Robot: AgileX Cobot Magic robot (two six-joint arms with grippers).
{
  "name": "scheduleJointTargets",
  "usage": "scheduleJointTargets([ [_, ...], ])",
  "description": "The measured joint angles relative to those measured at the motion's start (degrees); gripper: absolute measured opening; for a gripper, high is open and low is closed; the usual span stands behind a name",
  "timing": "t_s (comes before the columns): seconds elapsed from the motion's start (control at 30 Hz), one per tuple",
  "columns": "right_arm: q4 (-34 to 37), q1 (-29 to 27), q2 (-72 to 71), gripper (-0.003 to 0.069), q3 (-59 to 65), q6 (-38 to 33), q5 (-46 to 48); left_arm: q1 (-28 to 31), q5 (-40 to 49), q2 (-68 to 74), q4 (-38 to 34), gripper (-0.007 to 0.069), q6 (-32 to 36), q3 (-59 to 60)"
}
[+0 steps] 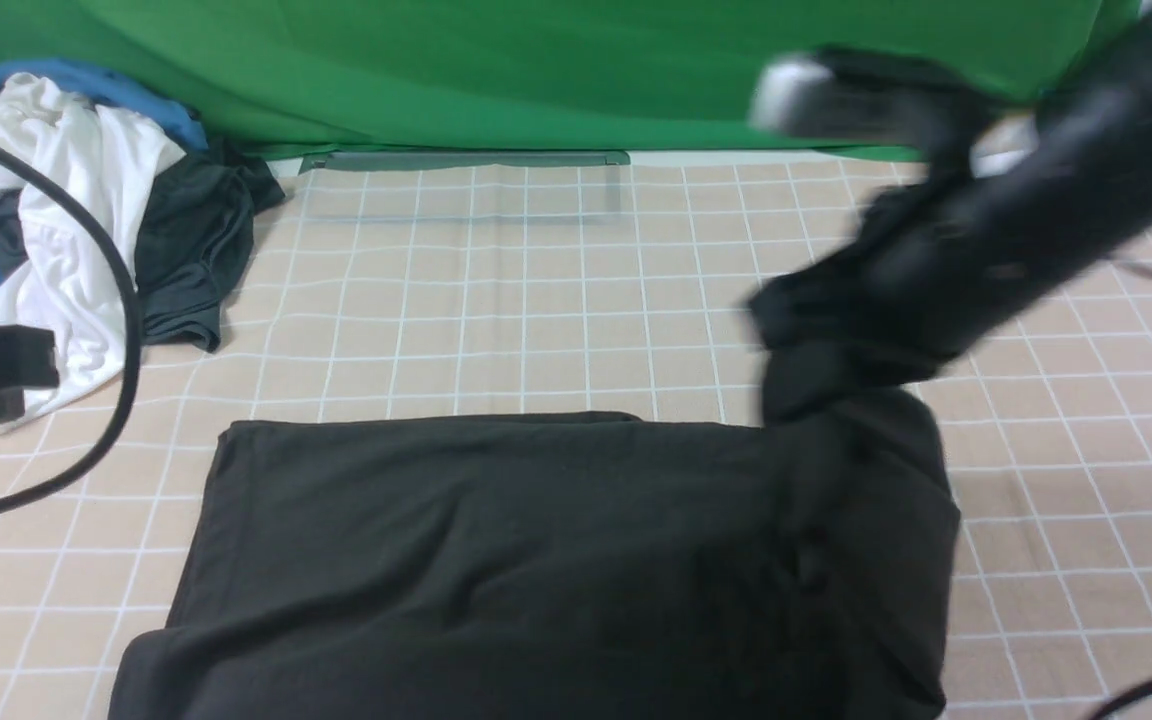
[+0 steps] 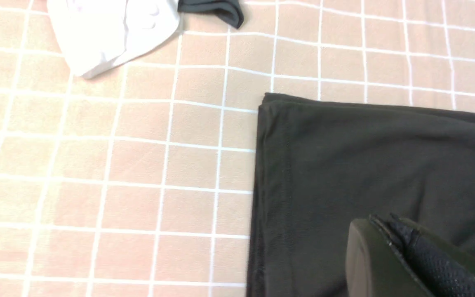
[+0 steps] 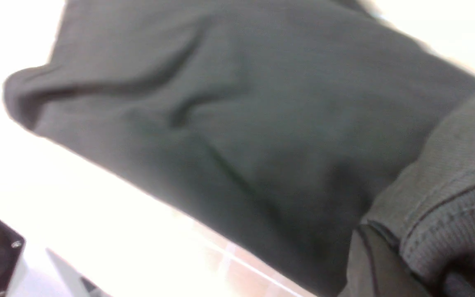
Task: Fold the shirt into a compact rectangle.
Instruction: 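Fold the right end of the dark garment over onto its left end with the right gripper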
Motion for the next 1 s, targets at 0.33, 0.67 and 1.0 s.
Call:
scheduleJointTargets([
  [0.33, 2.73, 12.01, 17.26, 0.0053, -17.06, 2.35, -3.13, 0.12, -0.77, 0.00, -2.80, 0.0019, 0.40, 0.05],
  [0.67, 6.97, 18.59, 34.15, 0.0054, -34.21, 2.82, -5.41, 0.12, -0.95, 0.00, -3.03, 0.0019, 1.26, 0.05],
  [1.0, 8.73, 20.69, 42.10, 0.0353, -37.20, 2.05, -13.24, 0.12, -0.97, 0.00, -3.03, 0.0019, 1.33, 0.05],
])
